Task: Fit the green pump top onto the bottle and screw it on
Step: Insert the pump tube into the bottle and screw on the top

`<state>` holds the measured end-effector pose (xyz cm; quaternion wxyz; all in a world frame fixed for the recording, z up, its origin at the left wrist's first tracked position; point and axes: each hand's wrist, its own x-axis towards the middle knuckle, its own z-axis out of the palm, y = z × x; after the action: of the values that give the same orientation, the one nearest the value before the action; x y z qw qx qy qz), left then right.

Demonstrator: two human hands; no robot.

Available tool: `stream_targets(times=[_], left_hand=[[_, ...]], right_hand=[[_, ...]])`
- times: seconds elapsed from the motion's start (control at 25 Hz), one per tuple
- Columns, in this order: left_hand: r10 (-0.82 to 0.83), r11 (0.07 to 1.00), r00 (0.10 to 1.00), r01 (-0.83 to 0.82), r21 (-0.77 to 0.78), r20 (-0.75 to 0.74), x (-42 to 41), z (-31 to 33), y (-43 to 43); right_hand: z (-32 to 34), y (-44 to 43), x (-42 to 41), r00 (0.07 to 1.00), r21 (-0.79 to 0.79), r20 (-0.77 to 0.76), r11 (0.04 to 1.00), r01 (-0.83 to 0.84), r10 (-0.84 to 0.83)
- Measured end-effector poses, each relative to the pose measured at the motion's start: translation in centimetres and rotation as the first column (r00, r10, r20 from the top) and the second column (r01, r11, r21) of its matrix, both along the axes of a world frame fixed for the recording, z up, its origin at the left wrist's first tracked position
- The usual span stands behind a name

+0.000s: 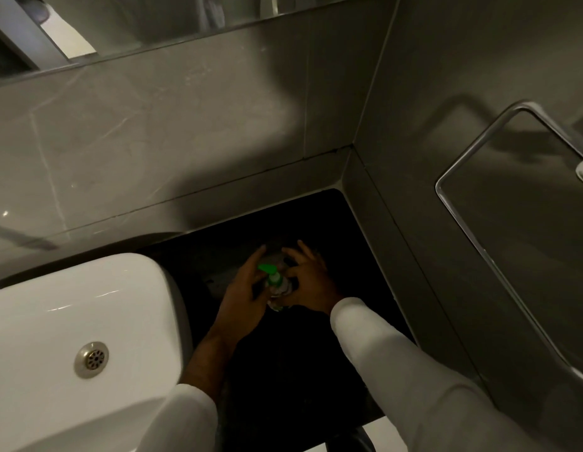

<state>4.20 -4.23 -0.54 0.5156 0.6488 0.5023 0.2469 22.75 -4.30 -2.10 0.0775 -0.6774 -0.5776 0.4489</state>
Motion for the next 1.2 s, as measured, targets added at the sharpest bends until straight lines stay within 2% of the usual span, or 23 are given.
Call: stream_targets(times=[0.08,0.12,0.2,0.24,0.4,0.52,0.6,0.72,0.8,0.92,1.04,1.2], left_hand=[[0.016,0.995,0.996,-0.007,-0.097,0.092,0.3,0.1,-0.6],[0.078,0.993,0.994,-0.071,-0.097,0.071,0.6,0.1,-0.7],[0.173,0.985,0.985,-0.173,-0.020,-0.024,0.8,-0.2,-0.5],[0.173,0.985,0.984,-0.173,0.007,-0.048,0.6,-0.4,-0.3],[0.094,0.994,0.992,-0.090,-0.057,0.087,0.4,-0.6,-0.4],[0.217,0.976,0.976,-0.216,0.015,-0.007,1.2,-0.5,-0.7],[0.195,0.981,0.979,-0.194,0.019,-0.060,0.7,-0.6,-0.3],[0.059,0.997,0.997,-0.057,-0.054,0.041,-0.2,-0.7,-0.2],[0.094,0.993,0.994,-0.089,-0.078,0.060,-0.1,-0.4,-0.4],[0.180,0.982,0.965,-0.163,0.100,-0.193,0.2,-0.6,0.3],[0.118,0.966,0.922,-0.020,0.259,-0.369,-0.1,-1.3,1.0],[0.009,0.928,0.873,0.175,0.329,-0.488,-0.8,-1.4,2.0]], right_hand=[[0.1,-0.1,-0.1,0.999,-0.004,-0.018,0.999,0.052,-0.052],[0.1,0.0,-0.1,0.997,-0.002,-0.024,0.998,0.069,-0.069],[0.0,-0.1,-0.3,0.998,0.008,-0.011,0.998,0.064,-0.063],[0.0,-0.1,-0.3,0.998,0.008,-0.001,0.998,0.055,-0.055],[-0.1,0.2,-0.2,0.998,-0.002,0.009,0.999,0.055,-0.055],[-0.2,0.4,-0.7,0.999,0.022,0.045,1.000,0.000,-0.001],[-0.4,0.4,-0.9,1.000,0.014,0.027,1.000,-0.001,0.001],[-0.2,0.2,-0.4,0.999,0.012,-0.001,0.999,0.042,-0.042],[0.0,0.0,-0.3,0.999,0.025,-0.010,0.999,0.039,-0.038],[0.2,0.0,-0.7,0.999,0.030,-0.019,0.998,0.046,-0.046],[0.1,0.1,-0.8,0.999,0.026,-0.015,0.999,0.046,-0.046],[-0.3,0.4,-0.3,0.999,0.049,-0.016,0.998,-0.044,0.045]])
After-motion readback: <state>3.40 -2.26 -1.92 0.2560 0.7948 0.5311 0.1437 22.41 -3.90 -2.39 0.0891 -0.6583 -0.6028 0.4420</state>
